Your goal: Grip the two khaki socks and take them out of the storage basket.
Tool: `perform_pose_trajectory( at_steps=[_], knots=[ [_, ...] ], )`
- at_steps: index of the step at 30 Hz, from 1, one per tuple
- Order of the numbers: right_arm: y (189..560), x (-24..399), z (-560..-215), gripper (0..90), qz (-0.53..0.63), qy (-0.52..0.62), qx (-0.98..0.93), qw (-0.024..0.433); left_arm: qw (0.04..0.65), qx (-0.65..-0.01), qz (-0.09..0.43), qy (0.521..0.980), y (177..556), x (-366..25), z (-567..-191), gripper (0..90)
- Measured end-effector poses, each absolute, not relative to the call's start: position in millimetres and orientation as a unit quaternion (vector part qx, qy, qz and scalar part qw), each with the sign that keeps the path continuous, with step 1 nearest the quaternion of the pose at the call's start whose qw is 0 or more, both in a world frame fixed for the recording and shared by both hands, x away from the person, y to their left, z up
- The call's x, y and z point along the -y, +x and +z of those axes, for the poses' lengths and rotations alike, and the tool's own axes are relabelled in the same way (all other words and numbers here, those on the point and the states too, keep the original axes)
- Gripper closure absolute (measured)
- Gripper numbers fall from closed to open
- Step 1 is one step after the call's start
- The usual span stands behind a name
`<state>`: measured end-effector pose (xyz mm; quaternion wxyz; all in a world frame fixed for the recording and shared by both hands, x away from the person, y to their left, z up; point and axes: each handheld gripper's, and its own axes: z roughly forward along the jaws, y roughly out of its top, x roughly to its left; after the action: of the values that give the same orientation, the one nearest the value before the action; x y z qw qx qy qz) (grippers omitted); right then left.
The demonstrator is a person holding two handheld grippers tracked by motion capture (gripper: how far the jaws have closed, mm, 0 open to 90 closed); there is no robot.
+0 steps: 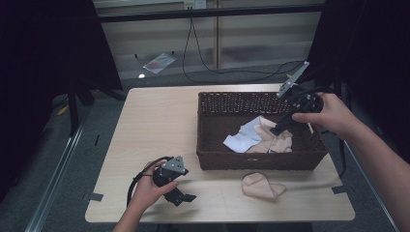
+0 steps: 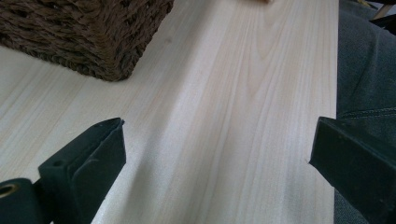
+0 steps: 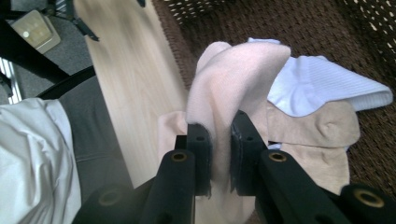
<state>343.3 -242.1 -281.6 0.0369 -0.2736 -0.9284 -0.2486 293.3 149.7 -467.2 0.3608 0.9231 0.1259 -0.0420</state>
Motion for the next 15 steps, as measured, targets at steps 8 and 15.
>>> perform_pose_trajectory(
  at_steps=[8, 15],
  knots=[
    [328.0, 244.6, -282.9, 81.4, -0.260, -0.252, 0.931, 0.045, 0.362, -0.125, -0.044, 0.923, 293.1, -148.9, -467.4, 3.2],
    [319.2, 240.2, -289.3, 81.4, -0.259, -0.234, 0.935, 0.050, 0.362, -0.125, -0.043, 0.923, 292.8, -148.2, -467.7, 3.1]
  ],
)
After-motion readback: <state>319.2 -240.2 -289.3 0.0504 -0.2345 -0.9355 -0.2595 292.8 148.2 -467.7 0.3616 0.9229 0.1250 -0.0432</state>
